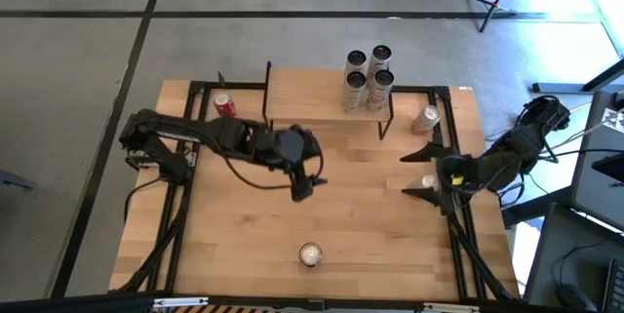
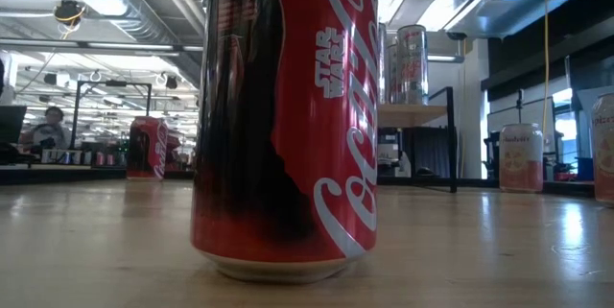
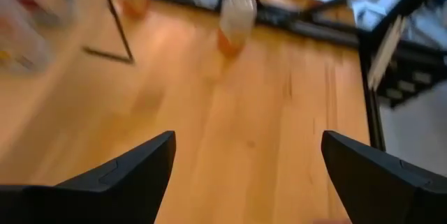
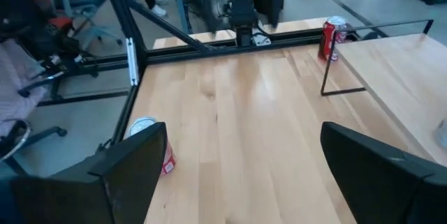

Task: Place canned beverage on shelf
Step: Put the bottom red-white soda can on the shelf

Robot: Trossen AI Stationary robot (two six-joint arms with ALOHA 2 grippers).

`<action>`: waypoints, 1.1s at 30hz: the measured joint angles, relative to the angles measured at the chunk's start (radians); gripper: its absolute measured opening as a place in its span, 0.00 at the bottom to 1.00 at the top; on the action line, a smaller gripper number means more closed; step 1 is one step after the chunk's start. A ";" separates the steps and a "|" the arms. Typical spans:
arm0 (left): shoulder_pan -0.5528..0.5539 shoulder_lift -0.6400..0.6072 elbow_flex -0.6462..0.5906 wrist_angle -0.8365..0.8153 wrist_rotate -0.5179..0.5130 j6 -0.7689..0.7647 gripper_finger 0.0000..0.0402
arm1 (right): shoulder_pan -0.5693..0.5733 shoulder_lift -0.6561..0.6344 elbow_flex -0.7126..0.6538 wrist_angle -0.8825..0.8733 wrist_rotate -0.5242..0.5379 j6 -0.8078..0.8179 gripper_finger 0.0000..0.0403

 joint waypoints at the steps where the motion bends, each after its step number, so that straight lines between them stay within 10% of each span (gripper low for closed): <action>1: -0.010 -0.001 -0.034 0.013 0.015 -0.007 0.86 | -0.014 0.022 0.019 -0.002 -0.005 0.000 0.91; 17: -0.216 -0.049 -0.255 0.156 0.005 -0.071 0.86 | -0.161 0.322 0.101 -0.009 -0.308 0.290 0.91; 33: -0.403 0.054 -0.202 0.310 -0.155 -0.463 0.86 | 0.162 0.465 0.101 0.006 -0.235 0.442 0.91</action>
